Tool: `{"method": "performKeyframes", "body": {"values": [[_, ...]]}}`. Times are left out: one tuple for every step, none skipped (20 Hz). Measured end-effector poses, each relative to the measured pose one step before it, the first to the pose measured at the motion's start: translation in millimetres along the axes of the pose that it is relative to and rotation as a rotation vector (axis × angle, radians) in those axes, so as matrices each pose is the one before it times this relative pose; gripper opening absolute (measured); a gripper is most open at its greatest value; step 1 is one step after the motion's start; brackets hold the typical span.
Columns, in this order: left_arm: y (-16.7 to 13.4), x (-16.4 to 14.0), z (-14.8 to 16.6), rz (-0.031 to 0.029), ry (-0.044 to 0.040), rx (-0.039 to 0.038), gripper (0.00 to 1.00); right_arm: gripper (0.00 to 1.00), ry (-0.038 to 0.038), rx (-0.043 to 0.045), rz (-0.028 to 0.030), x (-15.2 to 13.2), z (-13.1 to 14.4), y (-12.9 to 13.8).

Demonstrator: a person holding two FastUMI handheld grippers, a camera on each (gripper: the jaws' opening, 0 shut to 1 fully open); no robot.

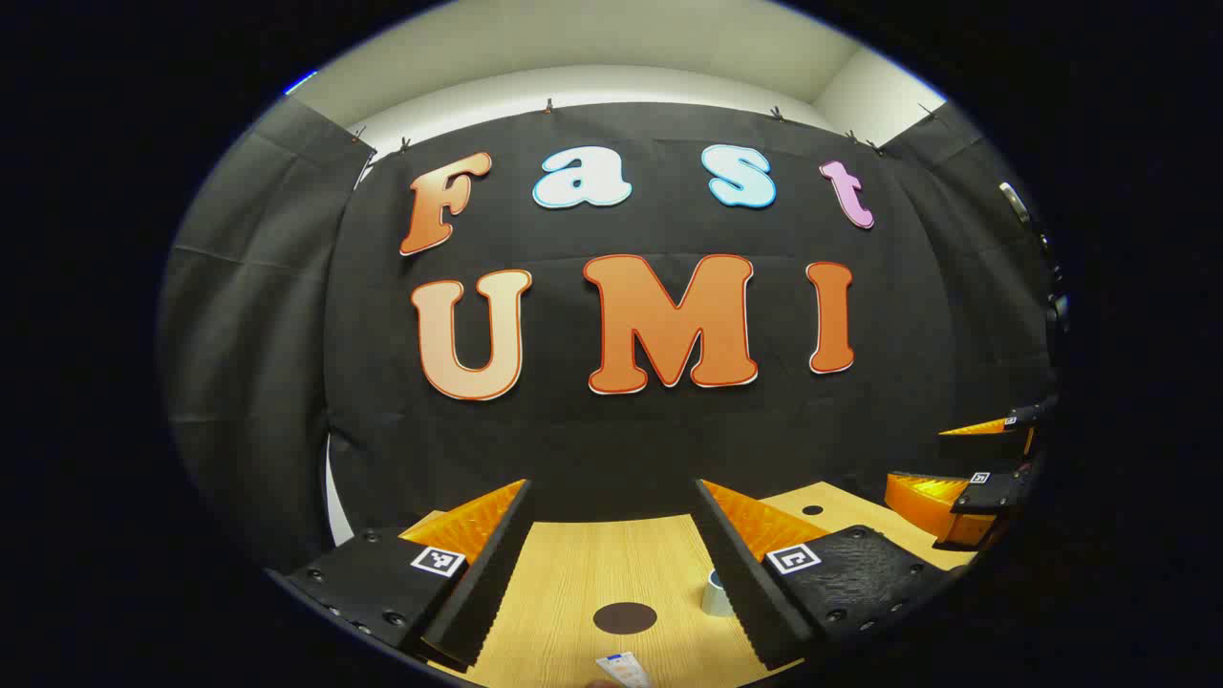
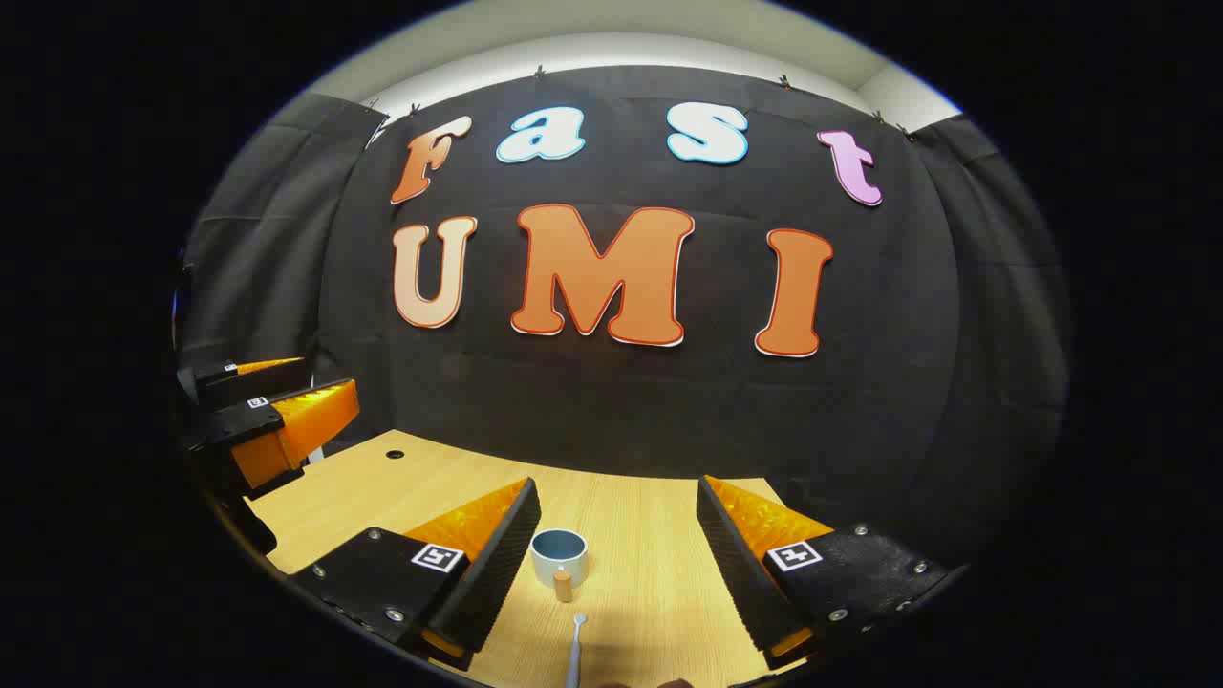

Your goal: Put the toothbrush and toothpaste on the desktop into the cup, then pick up the cup and place it on the coaster on the desktop.

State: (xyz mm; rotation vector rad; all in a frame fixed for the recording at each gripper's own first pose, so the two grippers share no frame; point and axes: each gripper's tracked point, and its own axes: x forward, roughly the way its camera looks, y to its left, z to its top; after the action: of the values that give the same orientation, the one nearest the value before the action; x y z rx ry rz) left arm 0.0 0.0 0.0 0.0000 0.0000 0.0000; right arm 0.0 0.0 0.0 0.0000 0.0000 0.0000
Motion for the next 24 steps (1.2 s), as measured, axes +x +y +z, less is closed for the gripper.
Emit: {"method": "performKeyframes", "body": {"values": [[-0.98, 2.72, 1.81, -0.00260, -0.00127, 0.00297, 0.99, 0.99, -0.00308, 0.00309, -0.00057, 0.82, 1.62, -0.40], [-1.43, 1.14, 0.58, -0.00263, -0.00220, 0.00166, 0.99, 0.99, -0.00507, 0.00516, -0.00179, -0.57, 1.00, -0.27], [-0.02, 1.68, 2.31, 0.00065, -0.00339, -0.00126, 0.99, 0.99, -0.00066, 0.00381, -0.00252, 0.48, -0.47, -0.22], [-0.77, 0.91, -0.43, -0.00129, -0.00178, -0.00346, 1.00, 0.99, 0.00439, 0.00283, 0.00014, 0.42, -1.24, -0.03], [-0.54, 1.33, 1.01, 0.00068, -0.00144, -0.00074, 0.99, 0.99, 0.00468, 0.00075, -0.00403, -0.69, -1.07, -1.10], [-0.49, 0.17, 0.27, -0.00274, -0.00227, -0.00104, 0.99, 0.99, 0.00420, 0.00164, -0.00244, -0.91, -1.34, -0.84], [-0.41, 0.24, 1.20, -0.00096, -0.00227, 0.00133, 0.99, 0.99, 0.00403, 0.00070, -0.00204, -0.53, -1.10, -0.07], [0.39, 0.40, 1.25, -0.00152, -0.00391, 0.00197, 0.99, 1.00, 0.00415, 0.00033, 0.00050, -1.53, -2.15, -0.58], [-0.01, -0.03, 1.62, -0.00086, -0.00350, 0.00542, 1.00, 1.00, 0.00412, -0.00229, 0.00045, -0.37, -1.01, 0.10], [0.78, -0.80, 0.25, -0.00127, -0.00473, 0.00099, 0.98, 0.99, 0.00111, -0.00321, -0.00218, 0.87, 0.40, 0.61], [0.01, -0.72, 2.23, -0.00457, -0.00286, -0.00113, 0.98, 0.99, -0.00134, -0.00199, -0.00149, 0.17, 0.78, -1.05], [-1.43, 0.72, -0.70, -0.00204, -0.00144, -0.00099, 0.99, 0.99, -0.00242, -0.00129, -0.00379, -0.49, 0.43, 0.45], [0.18, 0.64, 0.36, -0.00397, 0.00078, -0.00143, 0.99, 0.99, -0.00057, 0.00047, -0.00076, 0.92, 0.73, 0.05], [0.13, -0.14, -0.08, -0.00271, -0.00116, 0.00014, 1.00, 0.99, -0.00101, -0.00040, -0.00219, -0.56, -0.51, 0.58], [-0.38, 1.25, 1.29, -0.00295, -0.00229, 0.00059, 0.99, 0.99, 0.00066, -0.00089, -0.00192, -0.27, -0.17, -0.25], [-0.11, 0.48, -0.39, -0.00271, -0.00063, 0.00019, 0.99, 0.99, 0.00222, 0.00075, -0.00237, -0.13, -1.44, -1.00], [-0.17, 0.89, -0.65, -0.00188, 0.00205, 0.00034, 0.99, 0.99, 0.00719, 0.00279, 0.00160, -1.19, -1.98, 1.00], [-0.26, -0.41, -0.94, -0.00182, 0.00152, -0.00065, 1.00, 0.99, 0.01076, 0.00264, 0.00290, -1.00, -5.08, 0.61], [-0.44, 0.80, 0.21, -0.00073, 0.00319, -0.00040, 1.00, 0.99, 0.01306, -0.00001, 0.00058, -0.28, -3.50, 0.34], [0.39, -0.60, -1.51, 0.00133, 0.00310, 0.00003, 1.00, 0.99, 0.01743, -0.00129, -0.00034, 0.19, -6.35, 0.05], [1.13, -1.49, 0.36, 0.00065, 0.00254, -0.00021, 0.99, 0.99, 0.02450, -0.00101, -0.00134, 0.21, -7.42, -0.01], [1.61, -2.18, -1.14, 0.00361, 0.00122, 0.00181, 0.99, 0.99, 0.02953, 0.00060, 0.00004, 1.15, -8.88, 0.25], [1.78, -0.46, 1.21, 0.00287, -0.00099, 0.00369, 0.99, 0.99, 0.03123, 0.00294, 0.00698, 0.70, -9.18, 2.14], [1.92, -1.66, 0.21, 0.00459, -0.00118, 0.00739, 0.99, 0.99, 0.03081, 0.00368, 0.00186, 1.90, -9.65, 0.86]]}}
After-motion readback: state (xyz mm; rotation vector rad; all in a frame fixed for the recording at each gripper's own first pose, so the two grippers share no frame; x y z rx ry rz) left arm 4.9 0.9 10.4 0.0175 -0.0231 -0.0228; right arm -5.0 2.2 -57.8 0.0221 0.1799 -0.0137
